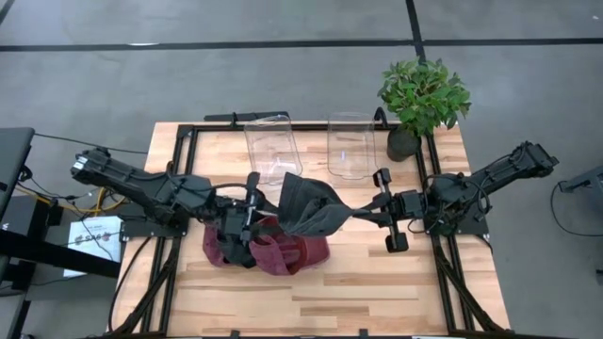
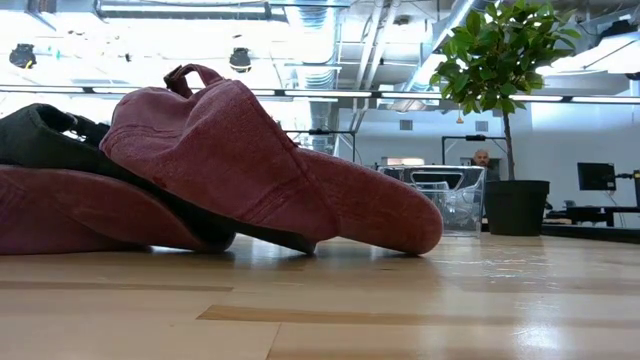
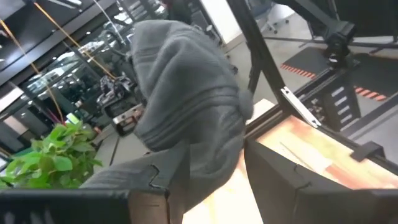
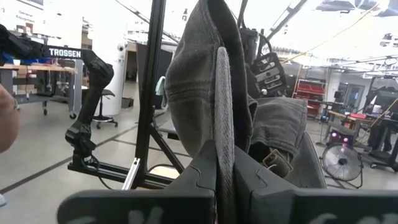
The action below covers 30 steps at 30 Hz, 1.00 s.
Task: Pick & Place hat
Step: Put the right black cap in the right transparent bin
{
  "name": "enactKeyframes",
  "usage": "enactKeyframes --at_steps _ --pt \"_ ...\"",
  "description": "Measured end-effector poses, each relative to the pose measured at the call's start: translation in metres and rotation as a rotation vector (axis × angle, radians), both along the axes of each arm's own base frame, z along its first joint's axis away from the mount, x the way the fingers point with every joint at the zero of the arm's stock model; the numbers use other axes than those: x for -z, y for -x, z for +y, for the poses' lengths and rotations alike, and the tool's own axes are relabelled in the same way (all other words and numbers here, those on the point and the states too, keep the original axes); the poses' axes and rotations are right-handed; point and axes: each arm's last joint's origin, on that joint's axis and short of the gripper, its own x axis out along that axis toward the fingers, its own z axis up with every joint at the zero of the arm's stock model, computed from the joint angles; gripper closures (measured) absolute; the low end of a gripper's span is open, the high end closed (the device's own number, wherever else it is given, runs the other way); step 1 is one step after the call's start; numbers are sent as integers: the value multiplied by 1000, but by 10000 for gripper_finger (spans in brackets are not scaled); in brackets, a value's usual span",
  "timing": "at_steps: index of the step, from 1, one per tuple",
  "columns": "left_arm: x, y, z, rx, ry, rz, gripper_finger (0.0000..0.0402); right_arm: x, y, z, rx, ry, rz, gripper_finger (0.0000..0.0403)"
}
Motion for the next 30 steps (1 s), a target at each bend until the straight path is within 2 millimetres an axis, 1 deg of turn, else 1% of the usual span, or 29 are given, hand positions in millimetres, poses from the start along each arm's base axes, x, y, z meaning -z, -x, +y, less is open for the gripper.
enactKeyframes --at_steps 6,9,11,15,16,25,27,30 --pt "4 -7 2 -14 -6 11 252 0 0 0 1 0 1 401" --pt "6 -9 1 -13 -7 14 265 0 0 0 0 1 4 401" --pt "7 -11 0 -13 -8 16 289 0 0 0 1 0 4 397" --pt "7 -12 0 -15 -7 13 373 1 0 0 2 -6 8 387" --pt "7 -12 0 -17 -4 10 385 1 0 0 1 -5 11 384" --pt "3 -8 2 -39 6 -1 390 8 -1 0 17 13 78 375" --pt "3 -8 2 -41 7 -3 390 10 -2 -1 43 19 105 366" --pt "2 -7 2 -42 25 -4 390 15 -2 -2 84 36 149 341"
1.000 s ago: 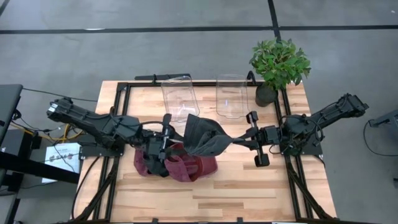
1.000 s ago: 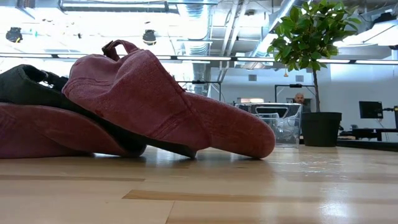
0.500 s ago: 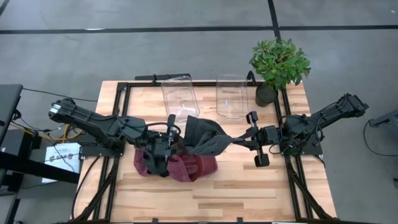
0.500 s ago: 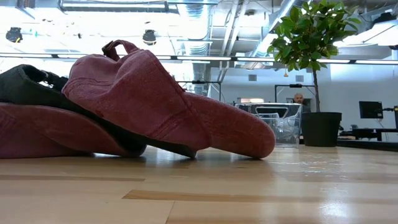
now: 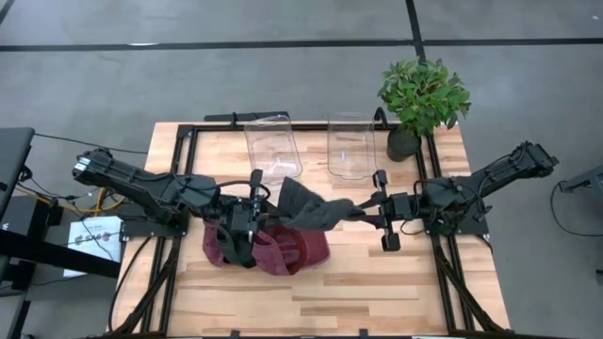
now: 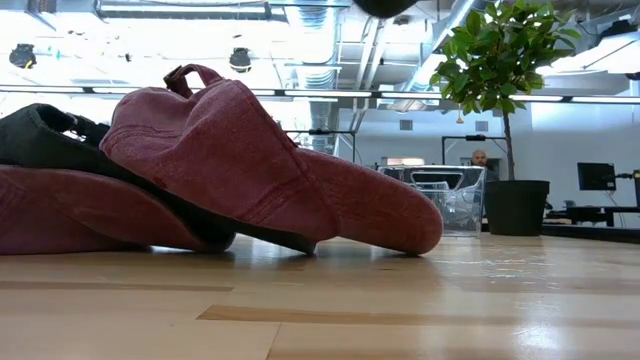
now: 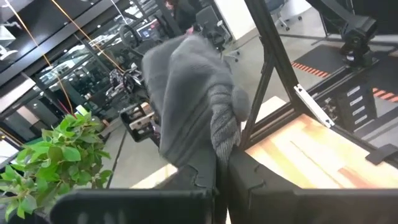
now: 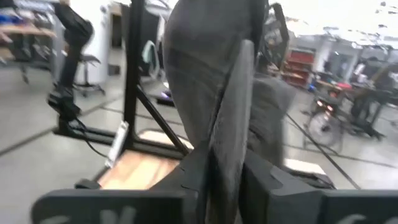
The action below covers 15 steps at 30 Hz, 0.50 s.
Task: Pick & Place hat
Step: Put the right black cap in the right transparent bin
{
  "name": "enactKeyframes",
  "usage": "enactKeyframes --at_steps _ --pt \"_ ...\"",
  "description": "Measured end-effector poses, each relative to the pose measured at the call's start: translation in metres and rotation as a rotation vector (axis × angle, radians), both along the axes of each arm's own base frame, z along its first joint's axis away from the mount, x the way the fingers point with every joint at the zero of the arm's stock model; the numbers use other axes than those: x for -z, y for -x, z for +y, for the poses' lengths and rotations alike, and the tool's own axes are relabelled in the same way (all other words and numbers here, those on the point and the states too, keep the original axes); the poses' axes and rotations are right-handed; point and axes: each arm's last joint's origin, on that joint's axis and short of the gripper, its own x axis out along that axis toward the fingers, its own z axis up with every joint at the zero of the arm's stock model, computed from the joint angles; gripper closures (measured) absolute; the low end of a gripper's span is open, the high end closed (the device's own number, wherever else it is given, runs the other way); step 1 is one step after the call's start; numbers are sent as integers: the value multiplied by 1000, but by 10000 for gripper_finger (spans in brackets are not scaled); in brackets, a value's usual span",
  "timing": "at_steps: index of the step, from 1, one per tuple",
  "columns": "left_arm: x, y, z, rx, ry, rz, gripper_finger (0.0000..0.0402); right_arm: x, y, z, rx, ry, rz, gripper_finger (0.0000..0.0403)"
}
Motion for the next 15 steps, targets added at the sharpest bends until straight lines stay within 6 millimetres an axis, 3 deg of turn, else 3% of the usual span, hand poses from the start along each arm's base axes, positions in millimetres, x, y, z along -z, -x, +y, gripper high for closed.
enactKeyframes --at_steps 11,15 --pt "0 0 -2 44 132 28 390 10 -6 -16 99 -10 97 208" --pt "1 1 -3 103 201 54 390 11 -8 -22 50 -48 117 175"
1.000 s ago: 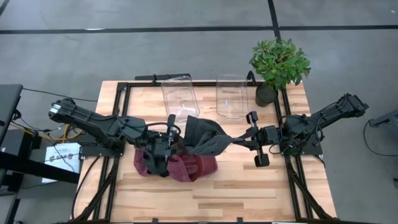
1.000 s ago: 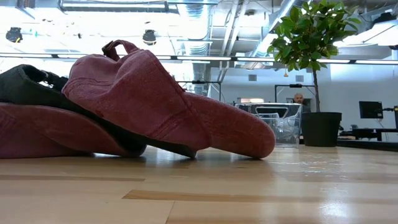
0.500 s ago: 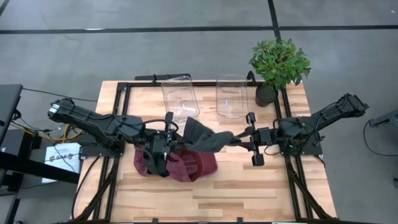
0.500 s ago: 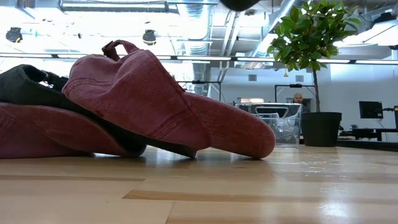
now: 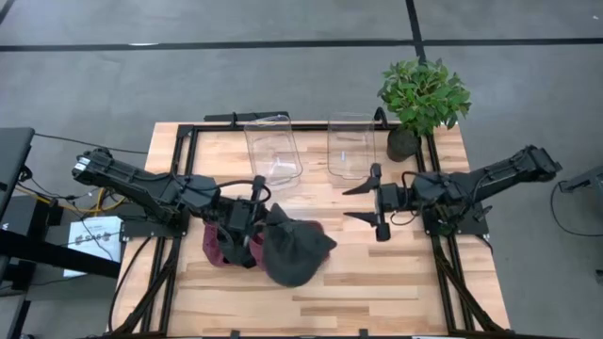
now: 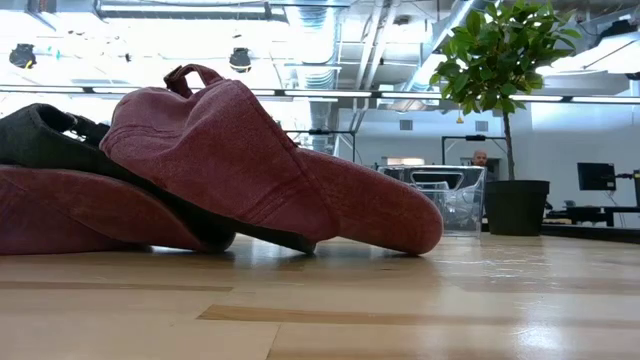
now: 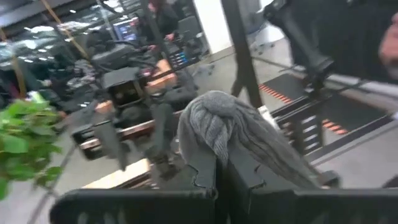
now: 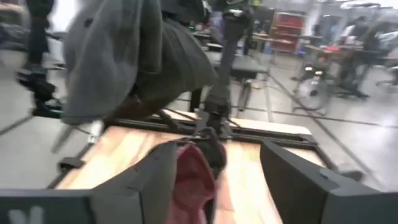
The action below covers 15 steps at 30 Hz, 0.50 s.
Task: Pick & Place hat
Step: Put the right black cap in the right transparent bin
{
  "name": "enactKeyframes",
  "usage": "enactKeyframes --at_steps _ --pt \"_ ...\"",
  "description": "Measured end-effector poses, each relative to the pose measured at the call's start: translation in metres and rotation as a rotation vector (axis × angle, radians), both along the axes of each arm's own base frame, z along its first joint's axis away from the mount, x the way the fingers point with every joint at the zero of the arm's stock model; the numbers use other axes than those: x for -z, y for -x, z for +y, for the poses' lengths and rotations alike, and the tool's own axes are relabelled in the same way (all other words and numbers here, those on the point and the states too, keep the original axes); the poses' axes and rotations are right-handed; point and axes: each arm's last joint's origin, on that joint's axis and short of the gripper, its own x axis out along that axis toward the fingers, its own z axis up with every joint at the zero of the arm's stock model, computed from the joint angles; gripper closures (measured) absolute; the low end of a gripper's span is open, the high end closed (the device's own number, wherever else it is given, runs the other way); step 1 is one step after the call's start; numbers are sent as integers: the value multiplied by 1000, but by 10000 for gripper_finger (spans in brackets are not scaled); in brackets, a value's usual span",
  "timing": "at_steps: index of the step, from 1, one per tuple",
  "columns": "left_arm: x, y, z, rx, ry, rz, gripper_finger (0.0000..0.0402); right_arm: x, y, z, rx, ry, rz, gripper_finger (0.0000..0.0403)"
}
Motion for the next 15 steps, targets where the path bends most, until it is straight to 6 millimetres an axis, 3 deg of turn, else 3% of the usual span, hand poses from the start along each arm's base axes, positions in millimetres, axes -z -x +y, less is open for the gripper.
enactKeyframes --at_steps 4,15 --pt "5 1 -1 49 63 59 390 -3 -1 -3 -70 -17 -24 164" --pt "49 -1 -2 44 83 193 390 -14 -3 -10 -112 -31 -70 164"
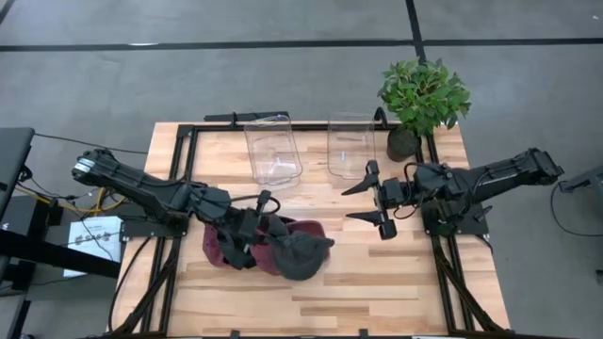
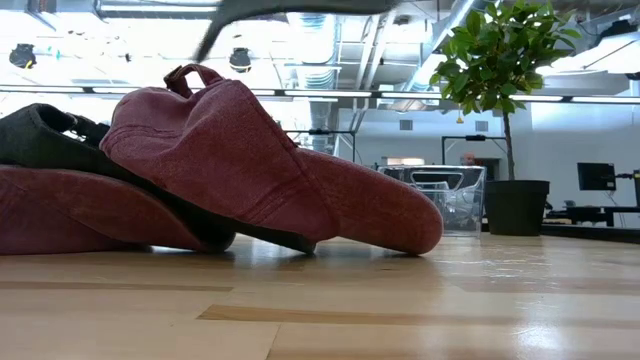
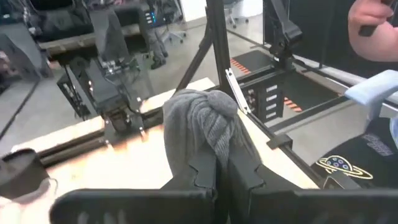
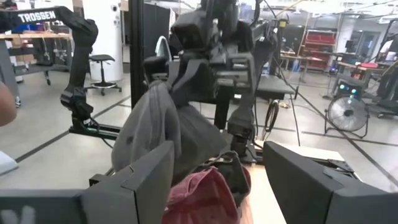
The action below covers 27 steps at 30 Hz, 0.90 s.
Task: Pick & Place hat
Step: Put the right black cap in the right transparent bin
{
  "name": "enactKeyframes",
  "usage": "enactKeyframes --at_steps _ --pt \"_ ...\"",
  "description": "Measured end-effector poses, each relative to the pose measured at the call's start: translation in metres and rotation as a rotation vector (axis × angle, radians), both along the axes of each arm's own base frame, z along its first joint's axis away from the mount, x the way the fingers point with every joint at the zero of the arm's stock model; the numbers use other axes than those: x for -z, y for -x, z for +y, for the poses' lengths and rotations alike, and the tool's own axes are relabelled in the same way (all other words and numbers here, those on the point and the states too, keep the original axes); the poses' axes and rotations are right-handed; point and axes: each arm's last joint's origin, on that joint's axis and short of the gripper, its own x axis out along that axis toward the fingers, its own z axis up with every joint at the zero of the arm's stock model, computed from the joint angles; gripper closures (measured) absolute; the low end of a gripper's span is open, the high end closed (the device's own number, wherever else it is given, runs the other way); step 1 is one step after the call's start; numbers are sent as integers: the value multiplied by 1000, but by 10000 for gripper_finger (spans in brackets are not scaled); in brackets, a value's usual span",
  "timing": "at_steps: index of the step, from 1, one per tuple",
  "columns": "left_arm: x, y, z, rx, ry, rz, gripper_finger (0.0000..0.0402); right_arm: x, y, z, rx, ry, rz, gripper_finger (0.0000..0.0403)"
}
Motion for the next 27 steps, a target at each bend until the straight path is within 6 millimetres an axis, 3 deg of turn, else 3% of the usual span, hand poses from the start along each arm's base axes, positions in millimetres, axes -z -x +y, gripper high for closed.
enactKeyframes --at_steps 6,12,27 --pt "11 -1 0 -2 14 -4 390 4 -8 3 -42 -6 12 164" --pt "14 -2 2 2 36 -7 389 15 -42 11 -46 12 101 164" --pt "14 -4 7 10 68 2 389 -10 -107 27 -141 45 252 164"
